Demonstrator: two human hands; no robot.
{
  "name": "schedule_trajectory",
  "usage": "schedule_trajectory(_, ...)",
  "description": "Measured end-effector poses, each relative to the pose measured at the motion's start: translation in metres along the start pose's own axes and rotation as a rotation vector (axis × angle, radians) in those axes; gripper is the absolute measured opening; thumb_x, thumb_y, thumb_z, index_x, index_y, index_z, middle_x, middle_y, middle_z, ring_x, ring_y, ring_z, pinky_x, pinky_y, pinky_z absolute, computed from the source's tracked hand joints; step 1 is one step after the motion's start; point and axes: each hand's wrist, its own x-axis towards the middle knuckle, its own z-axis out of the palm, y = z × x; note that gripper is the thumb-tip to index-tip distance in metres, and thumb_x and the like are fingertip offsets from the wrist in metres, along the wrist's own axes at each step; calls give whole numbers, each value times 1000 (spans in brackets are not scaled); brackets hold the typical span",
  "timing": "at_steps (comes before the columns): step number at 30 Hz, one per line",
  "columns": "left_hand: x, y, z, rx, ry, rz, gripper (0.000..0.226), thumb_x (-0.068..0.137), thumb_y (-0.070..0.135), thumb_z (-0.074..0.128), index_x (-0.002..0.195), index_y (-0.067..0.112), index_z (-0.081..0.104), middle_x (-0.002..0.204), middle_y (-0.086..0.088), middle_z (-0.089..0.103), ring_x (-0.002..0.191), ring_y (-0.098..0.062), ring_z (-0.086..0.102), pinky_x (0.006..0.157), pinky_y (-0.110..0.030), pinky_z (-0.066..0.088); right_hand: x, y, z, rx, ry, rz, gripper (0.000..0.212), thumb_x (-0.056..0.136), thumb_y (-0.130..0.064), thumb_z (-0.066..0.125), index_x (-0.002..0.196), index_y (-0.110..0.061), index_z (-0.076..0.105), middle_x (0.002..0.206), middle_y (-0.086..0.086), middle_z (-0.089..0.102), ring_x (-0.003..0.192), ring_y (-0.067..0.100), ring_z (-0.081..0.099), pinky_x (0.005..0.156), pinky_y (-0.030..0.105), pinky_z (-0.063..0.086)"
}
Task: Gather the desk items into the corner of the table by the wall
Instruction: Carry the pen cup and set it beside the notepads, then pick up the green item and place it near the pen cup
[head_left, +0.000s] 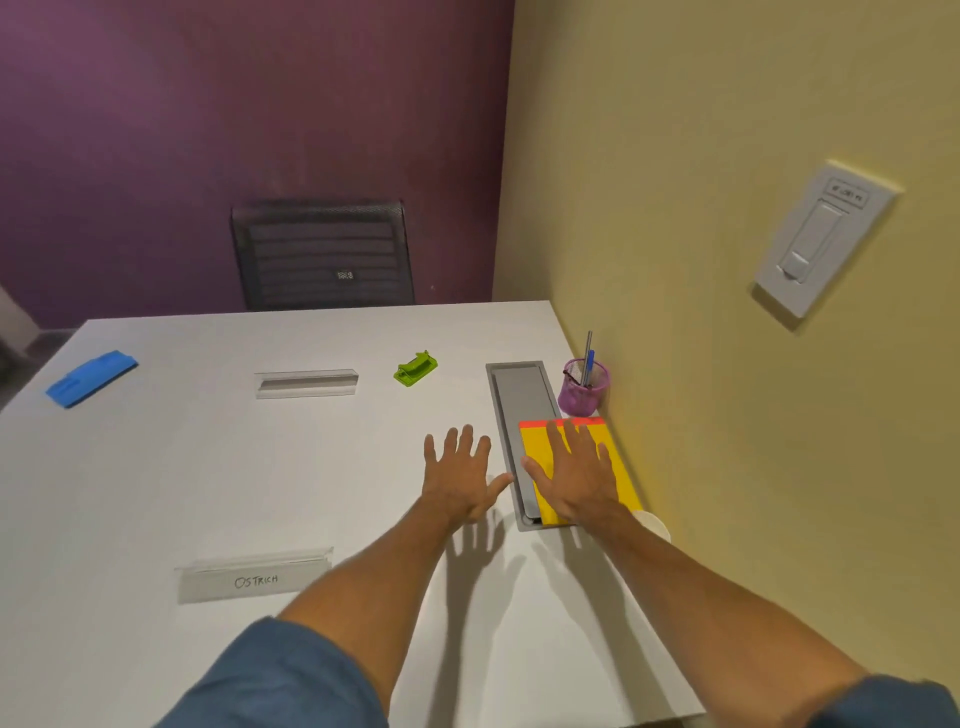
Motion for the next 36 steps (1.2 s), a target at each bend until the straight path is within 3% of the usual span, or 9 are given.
schedule_trajectory(8,-82,-9,-1,-5,37,-56,74,95,64,15,154,20,13,162,-8,5,149,-29,3,117,-56,-2,-76,-32,-8,21,-32,-59,81,91,-72,23,156,-26,6,164,3,1,152,24,-2,122,47,1)
schedule_trajectory(20,-250,-45,-8,-20,179,-238,75,93,68,16,153,22,17,162,-7,8,149,-27,6,117,-55,1,-200,-103,-25,51,-30,-332,80,92,-70,23,155,-24,8,164,4,6,151,25,0,120,47,1)
schedule_trajectory(28,-379,-127,-23,-7,220,-425,75,93,67,16,154,23,13,163,-7,4,149,-30,3,117,-57,0,-274,-220,-22,54,-39,-574,79,92,-69,22,155,-23,11,163,5,10,151,25,4,121,48,3)
schedule_trajectory(36,-495,-262,-18,-49,239,-657,82,87,76,14,154,28,10,163,-5,-1,150,-29,-2,116,-57,-5,-329,-387,4,38,-72,-746,81,90,-73,19,155,-27,7,164,4,3,151,28,0,120,50,0)
